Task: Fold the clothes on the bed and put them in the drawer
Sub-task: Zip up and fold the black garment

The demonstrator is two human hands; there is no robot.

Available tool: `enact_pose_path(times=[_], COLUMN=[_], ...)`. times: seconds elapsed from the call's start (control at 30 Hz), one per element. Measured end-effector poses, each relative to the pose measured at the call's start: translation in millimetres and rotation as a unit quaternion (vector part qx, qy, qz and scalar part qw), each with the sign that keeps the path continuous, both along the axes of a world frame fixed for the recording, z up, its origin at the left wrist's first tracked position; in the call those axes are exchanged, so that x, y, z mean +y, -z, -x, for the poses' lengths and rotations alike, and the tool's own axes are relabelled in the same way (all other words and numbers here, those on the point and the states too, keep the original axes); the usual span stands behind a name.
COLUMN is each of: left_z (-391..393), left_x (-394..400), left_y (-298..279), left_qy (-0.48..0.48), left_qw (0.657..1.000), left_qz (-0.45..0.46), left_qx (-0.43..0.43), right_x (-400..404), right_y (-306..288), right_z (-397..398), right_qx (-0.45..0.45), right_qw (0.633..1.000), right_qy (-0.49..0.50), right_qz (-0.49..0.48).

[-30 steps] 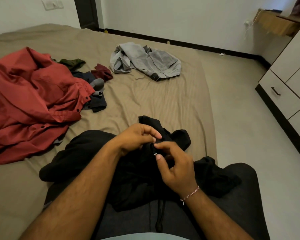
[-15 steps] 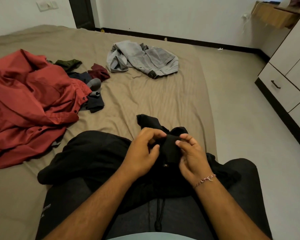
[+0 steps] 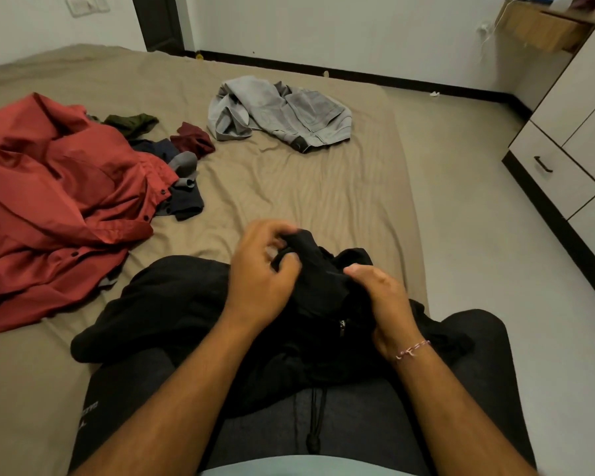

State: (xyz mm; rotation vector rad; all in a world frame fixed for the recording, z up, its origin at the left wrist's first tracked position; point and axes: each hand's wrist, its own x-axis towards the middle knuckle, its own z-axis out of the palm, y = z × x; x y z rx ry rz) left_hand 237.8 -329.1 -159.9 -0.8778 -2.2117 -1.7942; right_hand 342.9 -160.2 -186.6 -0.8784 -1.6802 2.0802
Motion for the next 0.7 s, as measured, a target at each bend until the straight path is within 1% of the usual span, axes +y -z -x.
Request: enact_pose_path(times=[0.03,0.07,0.1,0.13,0.17,0.2,0.23,0.27,0.3,0.33,0.4,0.43,0.47,0.5,0.53,0.6,0.7], left_z=[12.7,24.8,36.2,45.0,51.6,55.0,57.0,58.1,58.6,57.6,55.1,53.6,51.2,49.2,47.4,46.2,50.4], left_x=[4.6,9.0,13.1,16.1,17.2,16.6,14.2,10.3,5.7,0.6,-6.4,-8.0,-8.5,-8.0,-6.9,-4.0,-2.7], left_y=[-1.4,-1.9,0.4,2.9,7.6,11.7,14.6,15.5,15.8,14.8,11.6,9.1,5.8,3.1,1.0,1.8,9.8], left_qy=[0.076,0.142,0.192,0.223,0.236,0.233,0.217,0.193,0.167,0.141,0.094,0.055,0.013,-0.021,-0.042,-0.035,0.046], left_qw=[0.991,0.963,0.922,0.873,0.828,0.797,0.787,0.796,0.819,0.851,0.913,0.934,0.944,0.948,0.950,0.959,0.973], left_qz=[0.093,0.201,0.306,0.403,0.480,0.528,0.546,0.538,0.505,0.449,0.292,0.206,0.145,0.111,0.097,0.100,0.164], left_qx=[0.061,0.110,0.140,0.157,0.168,0.178,0.189,0.201,0.216,0.234,0.269,0.287,0.296,0.298,0.294,0.263,0.156], right_x=[1.5,4.2,7.1,9.0,11.2,14.4,17.4,20.4,23.5,26.9,29.7,30.3,29.4,27.3,24.6,20.2,19.5], right_y=[1.3,4.8,8.9,11.5,14.2,17.7,21.2,24.1,25.8,26.3,20.5,15.0,10.5,6.9,4.8,2.5,0.0], right_z=[0.4,0.7,1.0,1.3,0.9,0.2,-0.7,-0.4,0.9,2.1,3.3,2.9,2.4,2.0,1.7,1.1,3.8], right_qx=[-0.035,-0.068,-0.091,-0.105,-0.112,-0.116,-0.118,-0.116,-0.110,-0.105,-0.099,-0.079,-0.051,-0.025,-0.010,0.014,0.074], right_qw=[0.993,0.974,0.957,0.946,0.941,0.940,0.941,0.944,0.947,0.947,0.941,0.948,0.963,0.977,0.983,0.985,0.983], right_qy=[-0.025,-0.049,-0.067,-0.079,-0.087,-0.090,-0.085,-0.066,-0.028,0.021,0.111,0.136,0.152,0.161,0.167,0.172,0.157], right_qz=[-0.113,-0.208,-0.268,-0.296,-0.307,-0.308,-0.305,-0.300,-0.299,-0.302,-0.302,-0.278,-0.217,-0.139,-0.073,0.007,0.067])
